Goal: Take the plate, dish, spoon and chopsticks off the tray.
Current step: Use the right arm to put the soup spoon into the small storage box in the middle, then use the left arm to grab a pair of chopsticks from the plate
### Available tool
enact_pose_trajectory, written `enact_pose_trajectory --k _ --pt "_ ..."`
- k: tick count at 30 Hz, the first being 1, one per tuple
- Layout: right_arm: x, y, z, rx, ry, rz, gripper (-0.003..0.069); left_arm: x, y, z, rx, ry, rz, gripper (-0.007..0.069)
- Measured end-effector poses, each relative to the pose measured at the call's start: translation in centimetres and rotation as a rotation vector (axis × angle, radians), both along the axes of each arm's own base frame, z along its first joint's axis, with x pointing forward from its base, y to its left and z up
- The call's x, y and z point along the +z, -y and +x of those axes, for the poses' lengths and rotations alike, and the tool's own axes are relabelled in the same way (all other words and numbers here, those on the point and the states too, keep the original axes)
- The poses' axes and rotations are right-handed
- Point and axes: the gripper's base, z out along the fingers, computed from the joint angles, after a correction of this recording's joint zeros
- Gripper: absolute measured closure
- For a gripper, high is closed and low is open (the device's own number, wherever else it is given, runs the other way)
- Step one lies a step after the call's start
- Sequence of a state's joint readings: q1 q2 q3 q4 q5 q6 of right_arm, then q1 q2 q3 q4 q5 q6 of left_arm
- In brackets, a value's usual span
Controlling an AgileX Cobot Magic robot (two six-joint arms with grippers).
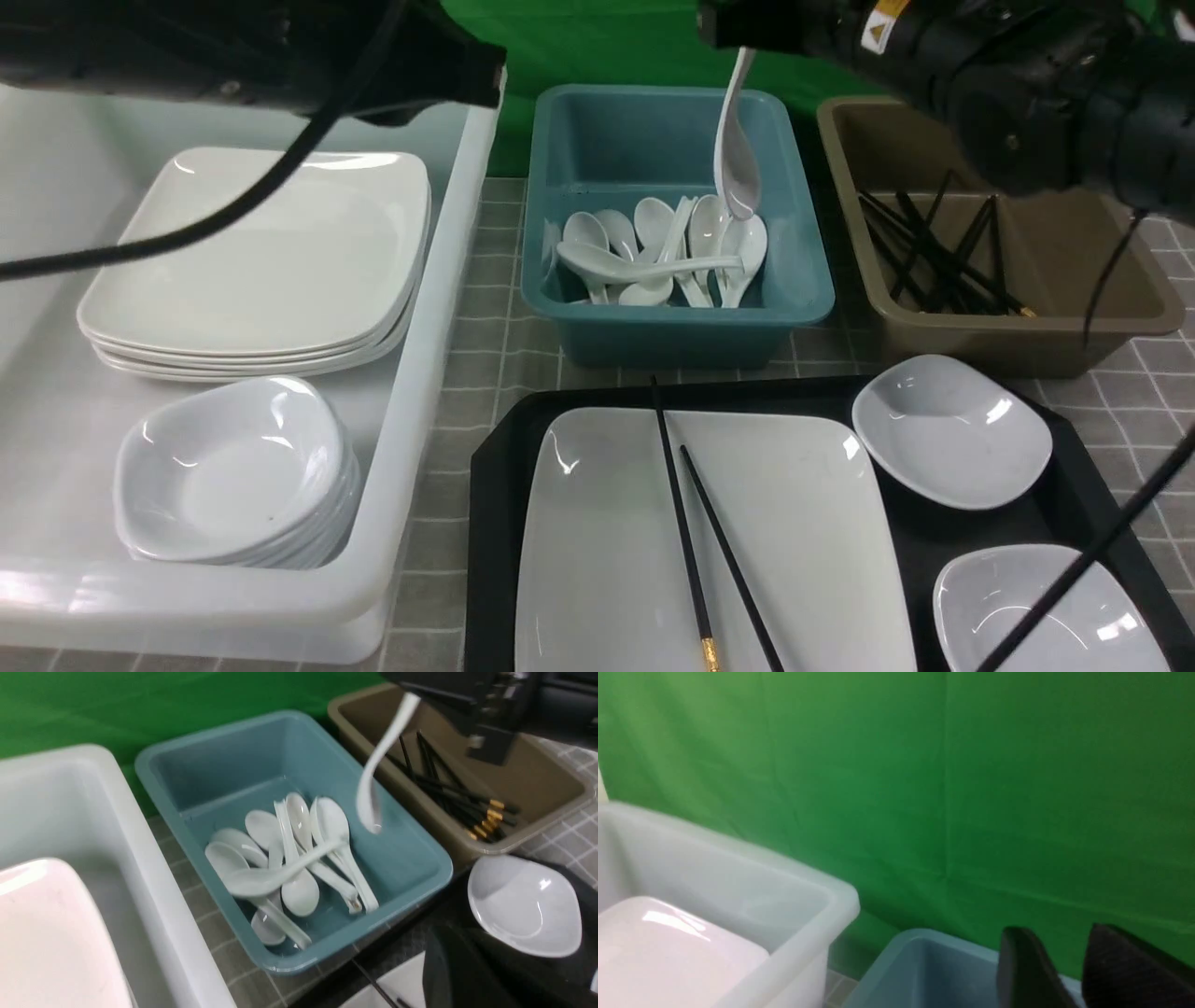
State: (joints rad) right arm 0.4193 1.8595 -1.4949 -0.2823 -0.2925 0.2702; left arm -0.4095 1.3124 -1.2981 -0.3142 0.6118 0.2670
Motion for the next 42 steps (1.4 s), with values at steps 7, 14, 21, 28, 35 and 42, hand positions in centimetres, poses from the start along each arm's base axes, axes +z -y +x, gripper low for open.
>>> enact_pose_trajectory --k 7,14,21,28,35,42 --pt "1.7 1.6 -1.8 -0.074 -0.148 -0.080 0.0193 -0.8 0.0 -0.6 -0.035 -0.097 0.048 0.0624" --pt "7.6 6.3 -9.3 -0.209 -0.388 -0.257 0.0307 -2.3 1.4 -1.4 -0.103 -0.237 0.093 0.0624" --pt "9.0 10.6 -17.2 -0.288 -0.697 -0.447 0.0616 -9.8 9.1 -1.9 -0.103 -0.533 0.269 0.0624" --pt "6.8 12.3 -21.6 -0.259 -0.749 -0.453 0.0631 -15.9 14.5 -0.8 -0.043 -0.689 0.309 0.0573" --pt "4.3 13.4 -24.9 -0.238 -0.759 -0.420 0.0632 -20.3 17.0 1.8 0.033 -0.722 0.277 0.0244" --pt "4.4 13.7 -25.7 -0.234 -0.717 -0.397 0.0633 -23.2 17.3 2.8 0.079 -0.769 0.270 -0.0025"
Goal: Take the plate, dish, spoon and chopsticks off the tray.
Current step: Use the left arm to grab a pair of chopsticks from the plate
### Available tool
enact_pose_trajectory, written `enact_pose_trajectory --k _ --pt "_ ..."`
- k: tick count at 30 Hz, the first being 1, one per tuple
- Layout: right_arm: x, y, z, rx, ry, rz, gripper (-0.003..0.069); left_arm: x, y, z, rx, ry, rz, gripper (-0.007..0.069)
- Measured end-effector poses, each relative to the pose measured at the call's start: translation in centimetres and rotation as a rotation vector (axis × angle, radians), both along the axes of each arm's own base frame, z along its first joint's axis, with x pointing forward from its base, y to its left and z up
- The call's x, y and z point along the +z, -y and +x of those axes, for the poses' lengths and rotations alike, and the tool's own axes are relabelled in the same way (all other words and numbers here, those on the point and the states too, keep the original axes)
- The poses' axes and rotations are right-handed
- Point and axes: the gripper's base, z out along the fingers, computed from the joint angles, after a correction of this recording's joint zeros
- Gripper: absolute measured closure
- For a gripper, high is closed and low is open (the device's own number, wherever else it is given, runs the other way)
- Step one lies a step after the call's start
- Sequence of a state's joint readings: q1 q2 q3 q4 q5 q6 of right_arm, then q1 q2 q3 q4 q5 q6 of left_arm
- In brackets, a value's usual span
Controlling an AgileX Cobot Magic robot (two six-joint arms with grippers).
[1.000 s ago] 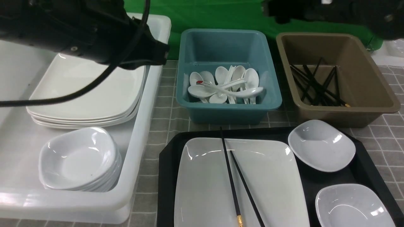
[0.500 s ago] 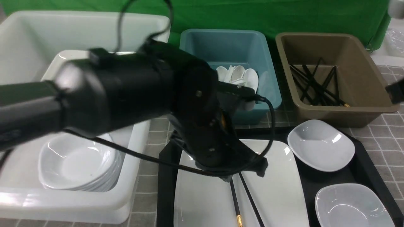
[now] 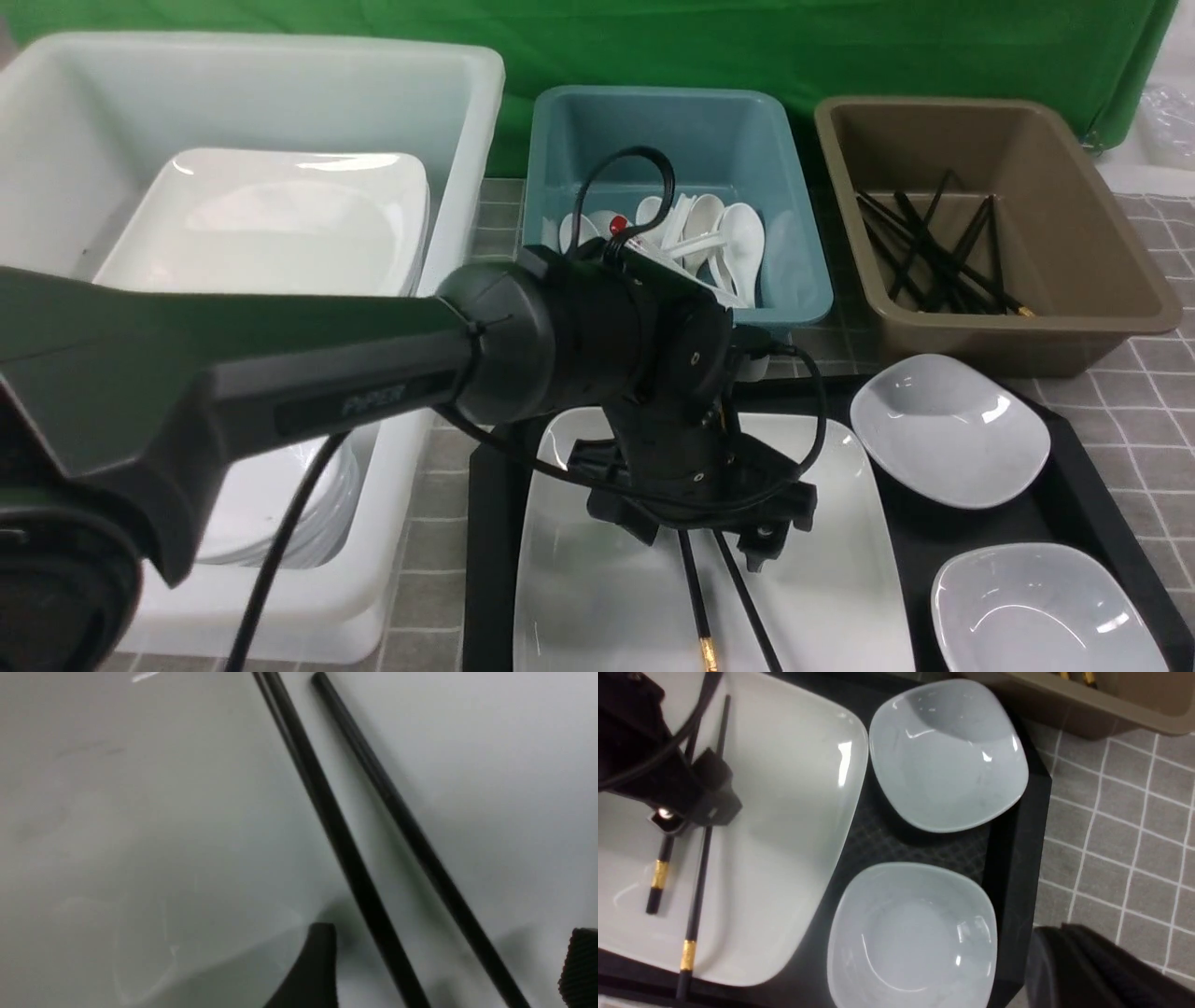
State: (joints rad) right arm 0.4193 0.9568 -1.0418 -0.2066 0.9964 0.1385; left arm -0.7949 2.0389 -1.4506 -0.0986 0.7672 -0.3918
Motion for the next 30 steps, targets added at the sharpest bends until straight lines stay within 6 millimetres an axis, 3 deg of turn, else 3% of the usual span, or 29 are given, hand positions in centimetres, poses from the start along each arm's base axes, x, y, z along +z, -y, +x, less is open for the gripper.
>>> enact_pose_trajectory --k 3,7,9,11,15,23,30 --pt "0.0 0.0 0.0 0.002 0.007 0.003 0.0634 -0.1 0.1 0.1 0.002 0.001 -0.003 -0.0031" --pt "0.1 -0.1 0.2 0.005 0.023 0.012 0.0634 -0.2 0.1 0.1 0.000 -0.001 0.004 0.0067" --pt "0.1 -0.1 0.2 0.007 0.025 0.015 0.0634 -0.3 0.0 0.1 -0.001 -0.009 0.011 0.0163" --pt "0.1 -0.2 0.2 0.007 0.024 0.019 0.0634 -0.4 0.0 0.0 -0.002 -0.020 0.021 0.0333" --pt "0.1 -0.2 0.1 0.009 0.020 0.028 0.0634 -0.5 0.0 -0.1 -0.008 -0.028 0.026 0.0563" --pt "0.1 -0.3 0.1 0.010 0.021 0.033 0.0623 -0.1 0.1 -0.1 -0.057 -0.047 0.051 0.0592" --pt "0.1 -0.3 0.1 0.010 0.021 0.034 0.0621 2.5 1.2 0.0 -0.142 -0.078 -0.004 0.0592"
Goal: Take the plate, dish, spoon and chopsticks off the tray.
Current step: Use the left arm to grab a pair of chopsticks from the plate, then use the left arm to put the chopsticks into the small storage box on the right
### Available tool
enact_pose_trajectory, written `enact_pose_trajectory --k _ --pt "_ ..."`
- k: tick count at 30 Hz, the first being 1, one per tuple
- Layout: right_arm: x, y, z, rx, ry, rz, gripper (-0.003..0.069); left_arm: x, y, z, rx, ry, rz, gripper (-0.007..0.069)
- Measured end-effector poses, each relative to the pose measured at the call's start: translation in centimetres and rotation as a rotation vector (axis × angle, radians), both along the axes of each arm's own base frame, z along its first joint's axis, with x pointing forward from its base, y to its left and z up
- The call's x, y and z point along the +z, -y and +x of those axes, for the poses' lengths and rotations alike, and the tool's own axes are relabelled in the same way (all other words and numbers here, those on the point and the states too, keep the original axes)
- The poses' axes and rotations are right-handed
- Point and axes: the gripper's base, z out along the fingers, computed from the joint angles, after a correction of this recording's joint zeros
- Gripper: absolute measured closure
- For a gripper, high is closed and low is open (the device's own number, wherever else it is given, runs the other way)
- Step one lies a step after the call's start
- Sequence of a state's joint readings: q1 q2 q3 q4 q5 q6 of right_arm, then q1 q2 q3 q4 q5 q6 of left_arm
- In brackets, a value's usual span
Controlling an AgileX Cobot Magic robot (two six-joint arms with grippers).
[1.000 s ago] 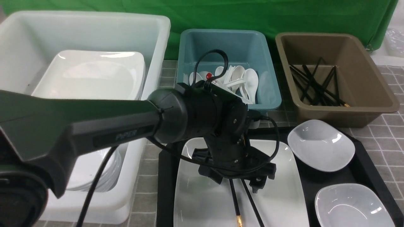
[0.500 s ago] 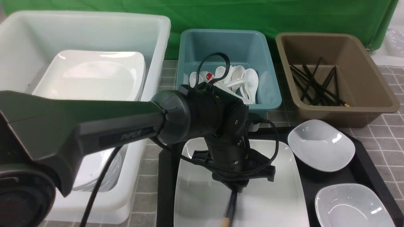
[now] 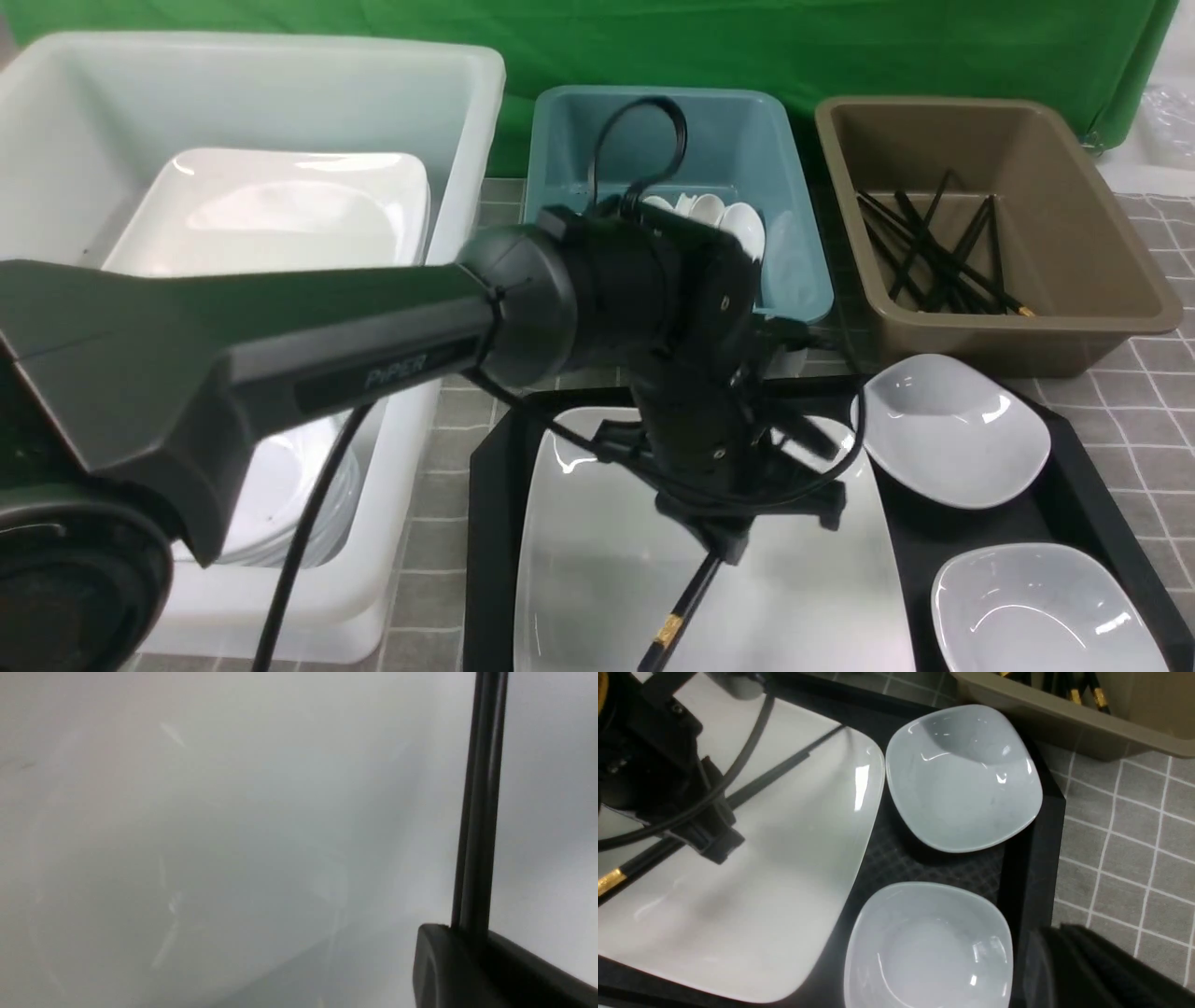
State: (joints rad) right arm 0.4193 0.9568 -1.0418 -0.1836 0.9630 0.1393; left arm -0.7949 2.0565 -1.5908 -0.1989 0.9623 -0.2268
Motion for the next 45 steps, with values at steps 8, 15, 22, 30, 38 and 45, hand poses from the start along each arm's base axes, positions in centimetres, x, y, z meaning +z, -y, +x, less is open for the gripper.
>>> enact_pose_trajectory --k 8,15,22,30,38,45 --pt "0.1 -0.1 0.1 0.004 0.020 0.009 0.0610 3.3 1.0 -0.1 -0.063 -0.019 -0.078 0.0592" --pt "0.4 -0.3 0.4 0.012 0.060 0.026 0.0603 9.3 2.5 1.3 -0.081 0.127 -0.214 0.0592" --pt "0.8 -0.5 0.8 0.025 0.127 0.054 0.0593 14.0 3.9 3.4 -0.050 0.359 -0.399 0.0592" --pt "1.8 -1.0 1.5 0.050 0.254 0.104 0.0590 14.0 5.9 8.4 0.040 0.576 -0.577 0.0592" --pt "1.8 -1.0 1.6 0.051 0.258 0.105 0.0589 10.1 6.5 14.7 0.215 0.801 -0.785 0.0592" --pt "1.6 -0.9 1.5 0.048 0.239 0.097 0.0588 7.0 6.4 16.8 0.298 0.903 -0.847 0.0592"
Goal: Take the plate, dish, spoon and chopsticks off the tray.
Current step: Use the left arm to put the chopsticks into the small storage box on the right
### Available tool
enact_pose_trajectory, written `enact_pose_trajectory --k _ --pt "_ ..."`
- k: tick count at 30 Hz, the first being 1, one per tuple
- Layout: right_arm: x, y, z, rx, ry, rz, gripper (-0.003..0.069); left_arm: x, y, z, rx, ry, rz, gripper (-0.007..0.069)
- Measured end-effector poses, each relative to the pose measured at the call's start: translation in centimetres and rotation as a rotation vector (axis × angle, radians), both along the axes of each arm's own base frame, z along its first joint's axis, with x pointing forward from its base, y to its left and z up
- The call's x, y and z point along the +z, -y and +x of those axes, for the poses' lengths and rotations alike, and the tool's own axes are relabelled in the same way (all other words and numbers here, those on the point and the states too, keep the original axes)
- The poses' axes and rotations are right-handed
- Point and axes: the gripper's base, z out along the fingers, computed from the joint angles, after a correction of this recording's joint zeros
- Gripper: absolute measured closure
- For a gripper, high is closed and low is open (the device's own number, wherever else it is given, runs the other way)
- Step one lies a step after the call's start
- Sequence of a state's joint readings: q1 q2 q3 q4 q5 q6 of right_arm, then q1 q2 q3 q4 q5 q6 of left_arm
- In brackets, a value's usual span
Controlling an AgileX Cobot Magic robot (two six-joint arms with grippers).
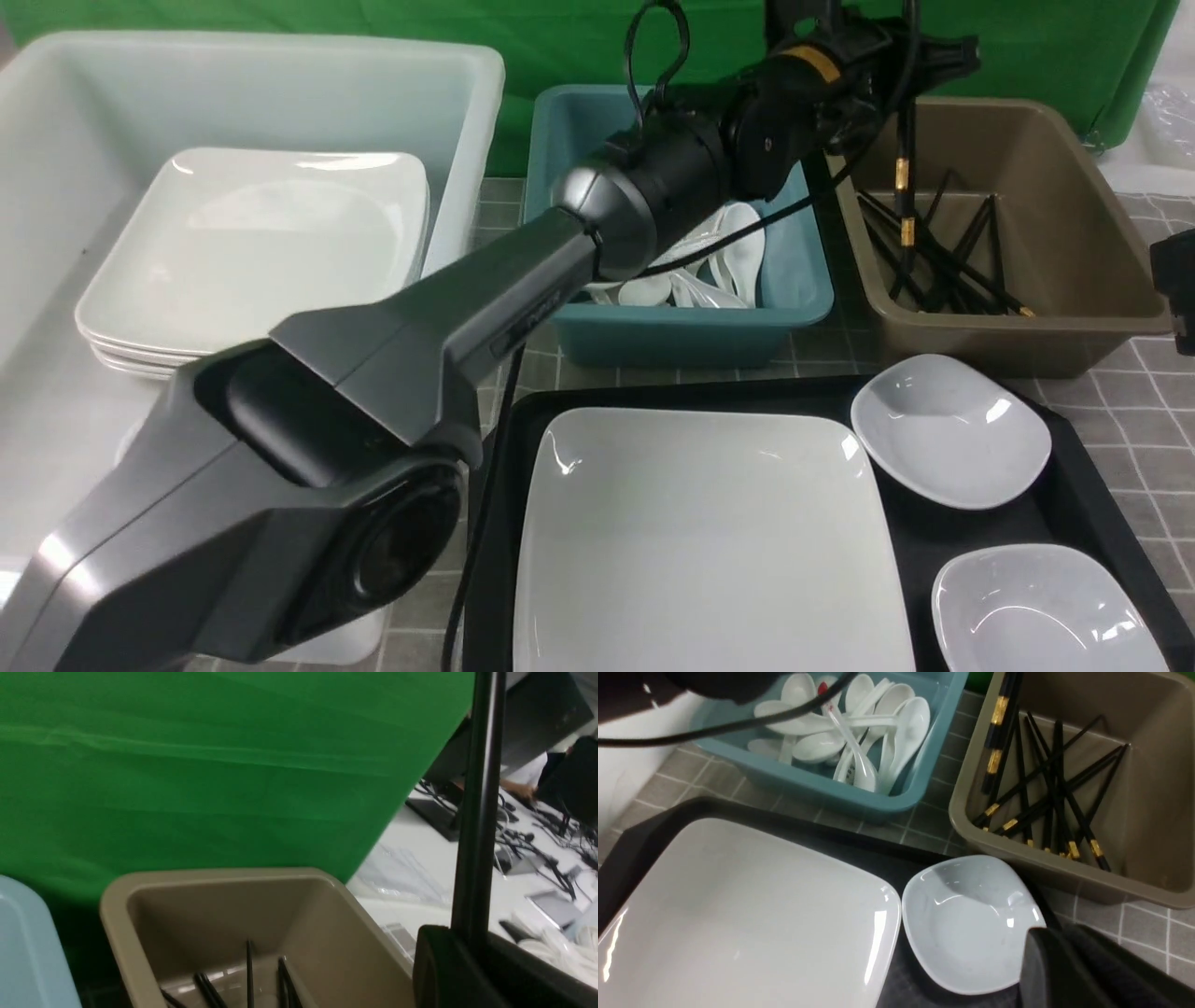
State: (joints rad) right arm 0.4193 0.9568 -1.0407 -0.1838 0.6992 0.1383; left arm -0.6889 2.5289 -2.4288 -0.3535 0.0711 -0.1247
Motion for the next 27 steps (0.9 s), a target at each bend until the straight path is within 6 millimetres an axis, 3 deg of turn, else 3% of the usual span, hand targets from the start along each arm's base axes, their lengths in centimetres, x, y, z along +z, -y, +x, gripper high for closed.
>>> enact_pose_trajectory --k 7,17,21,24,27 --pt "-1.1 0.0 0.0 0.015 -0.032 -0.036 0.0587 -1.7 0.8 0.0 -0.003 0.059 0.060 0.0592" --pt "-0.9 -0.1 0.1 0.022 -0.001 -0.027 0.0592 -2.7 2.3 -1.0 -0.045 0.176 0.210 0.0568" --pt "-0.9 -0.1 0.1 0.022 -0.001 -0.027 0.0594 -3.3 2.6 -1.2 -0.061 0.167 0.252 0.0484" --pt "-0.8 -0.1 0.1 0.022 0.000 -0.027 0.0594 -3.9 2.5 -1.3 -0.076 0.138 0.303 0.0330" --pt "-0.8 -0.1 0.1 0.022 0.000 -0.027 0.0594 -4.2 2.5 -1.3 -0.084 0.117 0.328 0.0244"
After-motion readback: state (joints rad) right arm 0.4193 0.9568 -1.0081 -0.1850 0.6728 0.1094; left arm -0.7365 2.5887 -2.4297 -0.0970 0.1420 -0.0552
